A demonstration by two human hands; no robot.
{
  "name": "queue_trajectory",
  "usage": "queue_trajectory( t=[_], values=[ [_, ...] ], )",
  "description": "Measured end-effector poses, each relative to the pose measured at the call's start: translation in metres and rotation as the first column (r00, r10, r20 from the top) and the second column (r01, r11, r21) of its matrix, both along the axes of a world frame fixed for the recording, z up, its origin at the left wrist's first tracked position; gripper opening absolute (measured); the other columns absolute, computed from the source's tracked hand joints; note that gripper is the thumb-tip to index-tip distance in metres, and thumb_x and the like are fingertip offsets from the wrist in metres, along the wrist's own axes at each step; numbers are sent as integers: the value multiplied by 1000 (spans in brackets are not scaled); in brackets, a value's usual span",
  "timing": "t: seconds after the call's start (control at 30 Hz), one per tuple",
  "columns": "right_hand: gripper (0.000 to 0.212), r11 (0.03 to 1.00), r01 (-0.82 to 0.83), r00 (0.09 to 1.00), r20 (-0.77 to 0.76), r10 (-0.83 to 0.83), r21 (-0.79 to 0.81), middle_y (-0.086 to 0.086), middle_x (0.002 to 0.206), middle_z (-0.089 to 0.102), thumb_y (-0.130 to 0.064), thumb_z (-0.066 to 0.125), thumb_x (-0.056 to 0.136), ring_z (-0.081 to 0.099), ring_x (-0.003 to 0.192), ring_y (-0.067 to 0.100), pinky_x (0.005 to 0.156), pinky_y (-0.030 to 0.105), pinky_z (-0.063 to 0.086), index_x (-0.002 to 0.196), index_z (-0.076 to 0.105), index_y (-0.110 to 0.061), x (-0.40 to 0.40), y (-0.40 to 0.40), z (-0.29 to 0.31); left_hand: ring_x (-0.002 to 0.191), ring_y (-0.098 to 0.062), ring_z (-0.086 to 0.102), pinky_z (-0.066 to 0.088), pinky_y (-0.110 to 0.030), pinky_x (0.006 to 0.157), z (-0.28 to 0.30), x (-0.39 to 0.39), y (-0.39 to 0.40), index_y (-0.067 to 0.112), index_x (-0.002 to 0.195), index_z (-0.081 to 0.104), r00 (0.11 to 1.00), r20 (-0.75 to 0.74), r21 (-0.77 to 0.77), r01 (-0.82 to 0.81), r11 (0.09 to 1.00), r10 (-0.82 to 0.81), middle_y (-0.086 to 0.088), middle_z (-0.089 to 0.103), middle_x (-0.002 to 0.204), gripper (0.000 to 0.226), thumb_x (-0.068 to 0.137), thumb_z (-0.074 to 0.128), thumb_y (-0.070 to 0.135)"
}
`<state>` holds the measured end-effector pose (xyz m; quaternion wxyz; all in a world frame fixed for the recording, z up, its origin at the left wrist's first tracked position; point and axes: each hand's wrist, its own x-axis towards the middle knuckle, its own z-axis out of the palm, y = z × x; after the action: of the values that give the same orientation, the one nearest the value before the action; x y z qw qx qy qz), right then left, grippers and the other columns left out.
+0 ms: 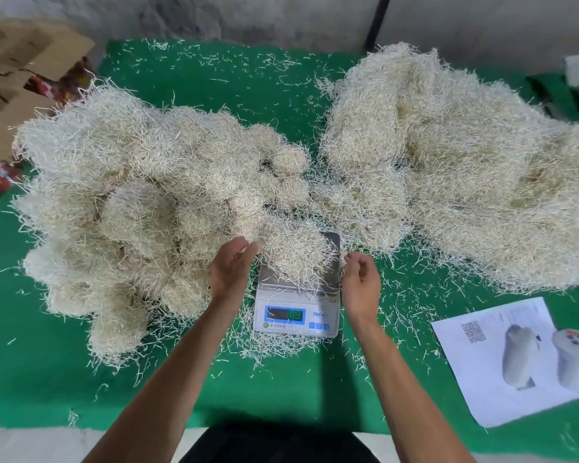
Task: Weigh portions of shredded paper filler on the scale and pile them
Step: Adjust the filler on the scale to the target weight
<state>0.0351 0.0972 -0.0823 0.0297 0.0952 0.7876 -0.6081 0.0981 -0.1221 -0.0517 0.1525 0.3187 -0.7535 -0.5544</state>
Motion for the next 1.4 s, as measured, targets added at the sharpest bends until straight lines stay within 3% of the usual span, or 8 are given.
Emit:
queue_trajectory(
  t=[0.27, 0.37, 0.47, 0.6, 0.8, 0.97, 1.17, 1.4],
  values=[
    [52, 983, -180, 983, 35, 180, -25, -4, 96, 66, -57, 38, 107, 64, 78, 8, 69, 25, 56, 143, 50, -22, -14, -67, 12, 102, 30, 43, 45, -14, 92, -2, -51, 26, 40, 146, 40, 970, 23, 301, 226, 927, -244, 34, 43, 130, 47, 103, 36, 58],
    [59, 973, -155, 972, 148, 181, -172, -8, 143, 53, -65, 46, 102, 50, 121, -8, 95, 11, 39, 151, 46, -33, -29, -100, 24, 103, 3, 58, 48, -32, 75, 6, -71, 45, 28, 121, 55, 991, -10, 577, 116, 808, -135, 12, 57, 110, 35, 103, 41, 54],
    [61, 998, -67, 994, 89, 66, 15, -14, 112, 61, -72, 64, 88, 64, 110, 16, 87, 20, 47, 131, 64, -28, -47, -118, 53, 114, -16, 54, 47, -33, 65, 30, -90, 37, 28, 129, 53, 990, 138, 904, -110, 413, -40, 6, 51, 124, 52, 94, 46, 67],
    [38, 981, -194, 938, -295, 183, -8, -8, 79, 63, -58, 57, 101, 62, 77, 15, 71, 27, 47, 82, 67, -26, -49, -144, 84, 84, -22, 72, 59, -36, 75, 66, -110, 10, 13, 94, 75, 994, 86, 948, -63, 311, -62, -10, 71, 85, 66, 96, 38, 67],
    [44, 919, -367, 858, -330, 394, 144, -10, 159, 40, -36, 44, 110, 37, 143, -2, 123, 35, 30, 151, 47, -23, -75, -130, 114, 91, -29, 72, 60, -40, 75, 115, -115, -7, 10, 114, 64, 987, 78, 917, -17, 398, -138, -14, 73, 94, 51, 102, 36, 51],
    [46, 851, -458, 733, -433, 525, 257, -8, 155, 51, -48, 49, 104, 45, 143, 6, 120, 46, 37, 144, 59, -28, -61, -156, 130, 115, -34, 65, 53, -38, 96, 111, -92, -12, 8, 122, 64, 997, 14, 891, 25, 453, -82, -20, 71, 112, 56, 104, 39, 55],
    [45, 757, -465, 658, -393, 643, 459, -3, 154, 53, -43, 58, 100, 46, 142, 8, 121, 49, 36, 139, 64, -21, -59, -148, 147, 105, -30, 68, 49, -47, 101, 117, -89, -37, 5, 105, 71, 978, -163, 976, 140, 169, 132, -17, 68, 118, 58, 105, 32, 49],
    [50, 797, -332, 704, -429, 566, 505, -8, 168, 30, -45, 40, 106, 29, 153, 8, 124, 46, 22, 152, 48, -27, -55, -149, 158, 83, -26, 72, 56, -46, 89, 133, -85, -35, 4, 106, 67, 966, -206, 900, 251, 356, -159, -16, 72, 90, 36, 97, 48, 34]
  ],
)
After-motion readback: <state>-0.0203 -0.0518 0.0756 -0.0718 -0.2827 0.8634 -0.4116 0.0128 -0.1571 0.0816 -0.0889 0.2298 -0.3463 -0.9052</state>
